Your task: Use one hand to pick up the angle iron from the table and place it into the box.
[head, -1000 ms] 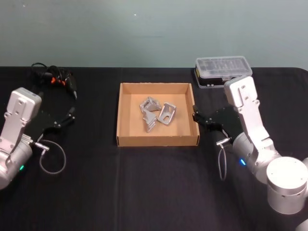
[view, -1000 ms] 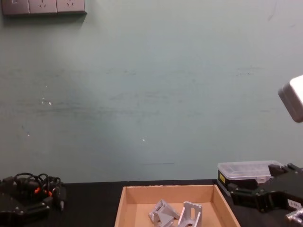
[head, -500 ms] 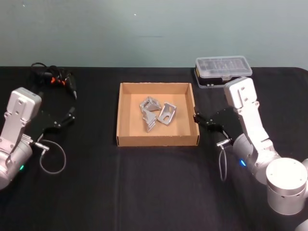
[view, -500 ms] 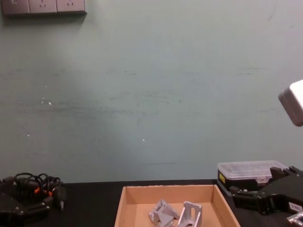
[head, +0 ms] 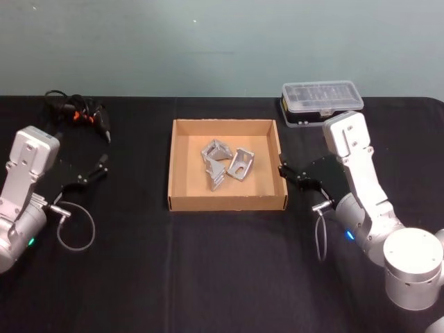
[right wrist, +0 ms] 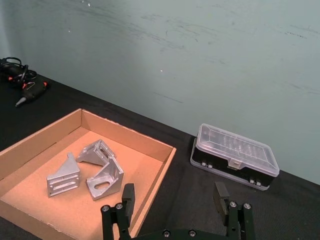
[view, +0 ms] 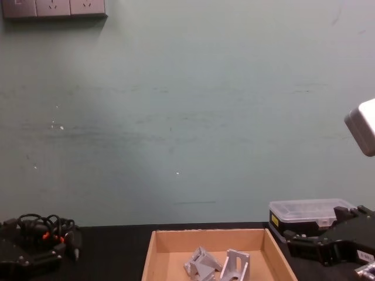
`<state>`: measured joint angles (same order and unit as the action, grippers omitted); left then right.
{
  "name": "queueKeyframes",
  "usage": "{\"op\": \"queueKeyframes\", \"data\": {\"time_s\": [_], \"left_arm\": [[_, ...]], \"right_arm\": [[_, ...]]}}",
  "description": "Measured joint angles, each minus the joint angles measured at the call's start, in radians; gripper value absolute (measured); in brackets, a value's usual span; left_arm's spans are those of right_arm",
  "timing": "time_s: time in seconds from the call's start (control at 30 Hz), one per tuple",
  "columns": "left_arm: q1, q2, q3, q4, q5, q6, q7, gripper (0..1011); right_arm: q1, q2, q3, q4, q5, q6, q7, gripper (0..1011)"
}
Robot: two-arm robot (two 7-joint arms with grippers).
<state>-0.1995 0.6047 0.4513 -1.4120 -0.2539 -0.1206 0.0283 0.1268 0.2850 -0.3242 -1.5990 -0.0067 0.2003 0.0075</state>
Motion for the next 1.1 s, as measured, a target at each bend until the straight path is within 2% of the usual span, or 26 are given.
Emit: {"op": "queueKeyframes", "data": {"time_s": [1.1], "left_arm": [[0.000, 0.000, 0.000, 0.000, 0.000, 0.000, 0.000, 1011]], "right_arm": [[0.000, 0.001, 0.000, 0.000, 0.001, -0.001, 0.000, 1000]]}}
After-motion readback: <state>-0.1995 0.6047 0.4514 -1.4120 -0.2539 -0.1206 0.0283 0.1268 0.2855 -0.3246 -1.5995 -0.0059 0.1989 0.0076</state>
